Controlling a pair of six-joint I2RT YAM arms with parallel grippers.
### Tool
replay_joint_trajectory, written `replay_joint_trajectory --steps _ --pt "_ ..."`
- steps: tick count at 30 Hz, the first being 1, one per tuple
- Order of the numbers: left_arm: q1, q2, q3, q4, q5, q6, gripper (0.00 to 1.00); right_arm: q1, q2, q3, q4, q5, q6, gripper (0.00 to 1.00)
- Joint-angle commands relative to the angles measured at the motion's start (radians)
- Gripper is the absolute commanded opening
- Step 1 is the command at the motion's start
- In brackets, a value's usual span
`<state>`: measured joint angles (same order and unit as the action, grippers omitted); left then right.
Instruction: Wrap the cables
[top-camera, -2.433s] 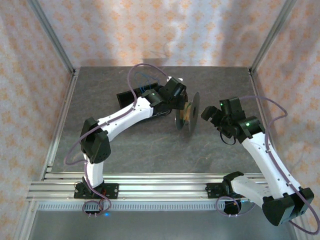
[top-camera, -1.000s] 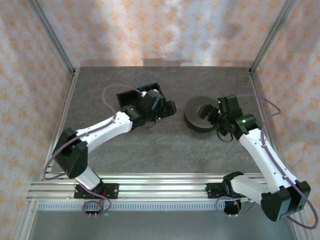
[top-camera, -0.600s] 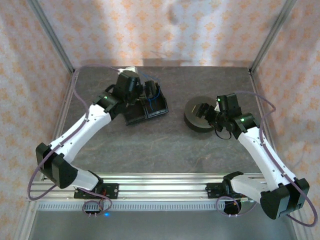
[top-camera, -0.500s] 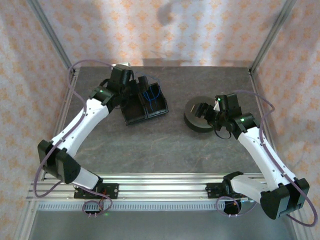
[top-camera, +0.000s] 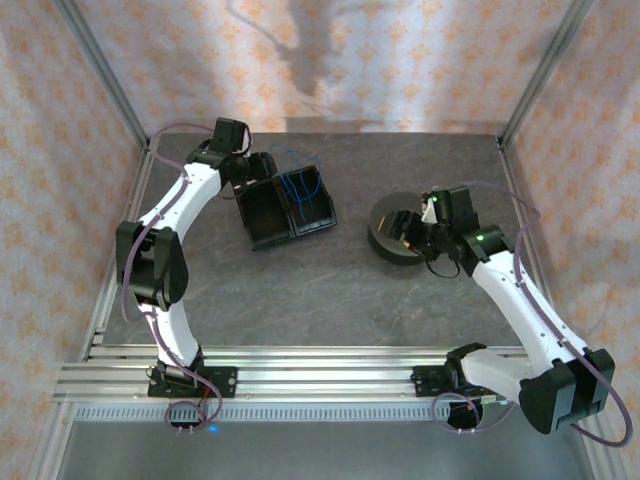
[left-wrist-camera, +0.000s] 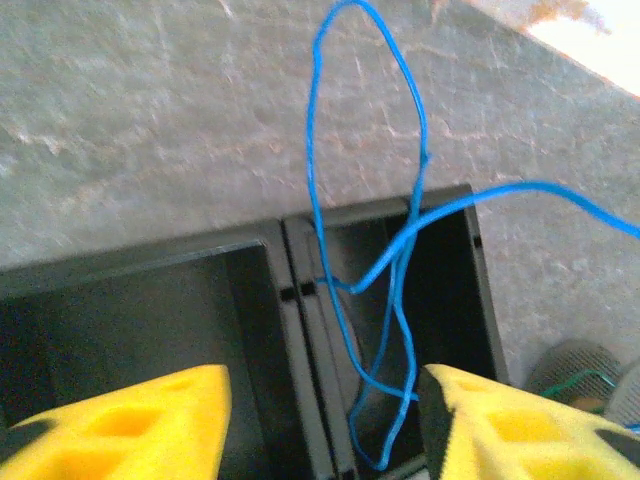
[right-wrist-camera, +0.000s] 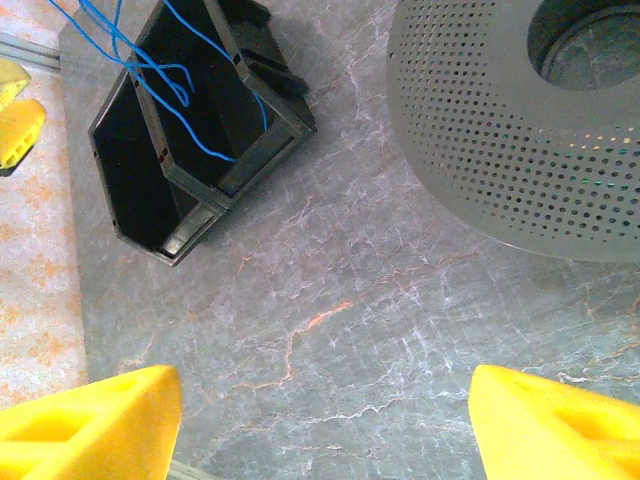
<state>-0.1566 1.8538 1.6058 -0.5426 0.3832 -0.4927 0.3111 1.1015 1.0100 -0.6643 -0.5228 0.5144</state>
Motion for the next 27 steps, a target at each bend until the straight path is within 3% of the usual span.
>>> replay_joint_trajectory --steps 1,10,18,27 --pt "-0.049 -0.068 -0.044 0.012 0.010 -0.014 0.43 -0.005 0.015 -0.003 0.009 -0.011 -0.006 0.73" --pt "-0.106 -0.043 -0.109 0.075 -0.051 -0.137 0.31 -0.004 0.025 -0.016 0.031 -0.031 0.019 0.69" --pt "-0.107 0.013 -0.121 0.188 -0.065 -0.260 0.37 -0.005 0.011 -0.031 0.026 -0.029 0.019 0.69" --pt "-0.116 0.092 -0.116 0.263 -0.071 -0.328 0.28 -0.005 0.006 -0.034 0.029 -0.028 0.022 0.69"
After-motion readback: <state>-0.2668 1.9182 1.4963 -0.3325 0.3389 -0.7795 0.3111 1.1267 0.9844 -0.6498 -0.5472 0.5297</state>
